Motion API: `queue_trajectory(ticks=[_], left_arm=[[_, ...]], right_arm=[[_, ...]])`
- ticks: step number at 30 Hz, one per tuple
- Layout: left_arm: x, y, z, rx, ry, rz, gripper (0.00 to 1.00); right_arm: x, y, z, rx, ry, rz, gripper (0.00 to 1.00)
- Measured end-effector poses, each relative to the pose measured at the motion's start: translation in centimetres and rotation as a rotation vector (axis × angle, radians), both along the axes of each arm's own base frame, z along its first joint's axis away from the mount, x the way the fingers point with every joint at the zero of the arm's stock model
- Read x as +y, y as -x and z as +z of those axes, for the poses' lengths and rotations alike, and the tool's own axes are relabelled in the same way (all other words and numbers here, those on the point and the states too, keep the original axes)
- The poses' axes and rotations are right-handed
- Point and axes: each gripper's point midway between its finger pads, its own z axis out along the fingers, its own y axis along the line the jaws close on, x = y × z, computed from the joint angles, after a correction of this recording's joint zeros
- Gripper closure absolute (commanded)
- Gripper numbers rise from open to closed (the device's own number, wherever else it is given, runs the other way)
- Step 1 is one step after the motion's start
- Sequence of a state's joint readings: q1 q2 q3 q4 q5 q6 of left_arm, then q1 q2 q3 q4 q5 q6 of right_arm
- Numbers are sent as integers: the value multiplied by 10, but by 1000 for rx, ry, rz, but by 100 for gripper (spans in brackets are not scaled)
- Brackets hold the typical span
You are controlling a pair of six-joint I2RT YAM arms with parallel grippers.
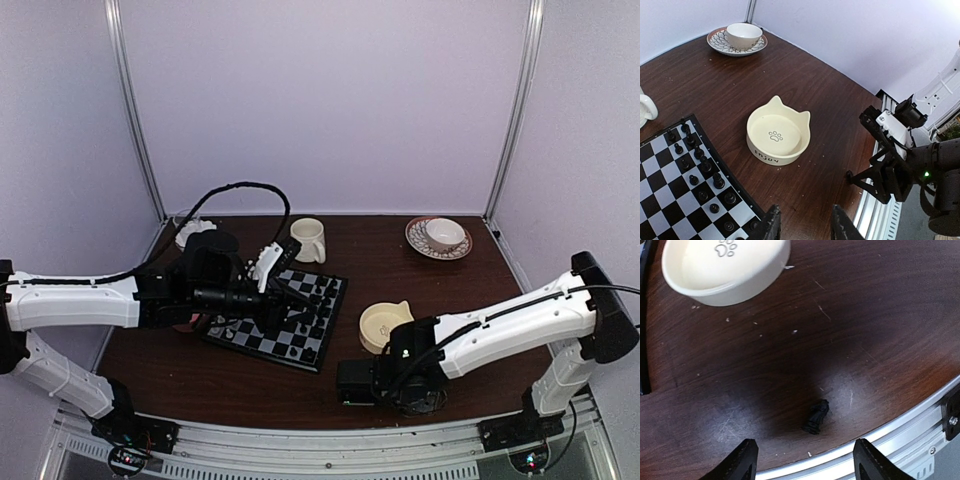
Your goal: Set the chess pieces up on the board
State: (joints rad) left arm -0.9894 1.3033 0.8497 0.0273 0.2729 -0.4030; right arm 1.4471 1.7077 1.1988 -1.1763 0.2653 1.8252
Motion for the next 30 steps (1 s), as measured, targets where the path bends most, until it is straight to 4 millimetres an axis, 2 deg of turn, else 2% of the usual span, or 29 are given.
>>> queue_trajectory(ticks=[3, 8, 11, 25, 27, 29, 30], left_arm=[[1, -1, -1, 1, -2, 7, 65], [2, -2, -4, 5, -9, 17, 65], [2, -3, -5, 2, -11, 24, 65], [3, -6, -8, 1, -21, 37, 65], [3, -6, -8, 1, -21, 38, 65], [3, -6, -8, -1, -22, 41, 65], [3, -7, -8, -1, -23, 43, 65]], right_arm=[[-13, 5, -8, 11, -5, -82, 33], [-45, 16, -36, 34, 9, -179, 33], [-55, 18, -46, 34, -2, -209, 34], [-29, 5, -51, 30, -108, -282, 36], [-23, 3, -50, 33, -116, -288, 43], [-17, 2, -49, 37, -127, -290, 60], [-14, 2, -49, 39, -132, -293, 61]])
